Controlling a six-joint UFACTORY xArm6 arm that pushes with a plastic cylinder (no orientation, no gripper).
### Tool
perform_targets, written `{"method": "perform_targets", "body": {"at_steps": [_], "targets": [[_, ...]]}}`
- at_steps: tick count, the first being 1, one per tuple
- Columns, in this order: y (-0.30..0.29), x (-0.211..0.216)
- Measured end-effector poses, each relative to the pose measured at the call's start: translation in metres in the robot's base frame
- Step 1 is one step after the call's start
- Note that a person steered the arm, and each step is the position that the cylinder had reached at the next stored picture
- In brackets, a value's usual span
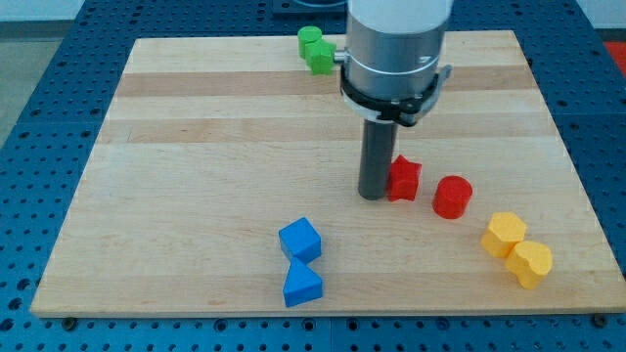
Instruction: Nudge the green circle down a bit
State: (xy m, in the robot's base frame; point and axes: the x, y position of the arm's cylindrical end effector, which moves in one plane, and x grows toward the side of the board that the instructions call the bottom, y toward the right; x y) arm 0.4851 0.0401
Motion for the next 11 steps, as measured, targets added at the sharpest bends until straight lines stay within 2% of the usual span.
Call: {"method": "perform_targets", "body": {"at_steps": [2,5,6,7,8,9,11], "targets": [[-0.086,-0.026],[-0.171,-0.215],[-0.174,-0.273],[-0.164,-0.293],[-0.113,-0.292],[-0.088,-0.293],[-0.069,-0.292]]}}
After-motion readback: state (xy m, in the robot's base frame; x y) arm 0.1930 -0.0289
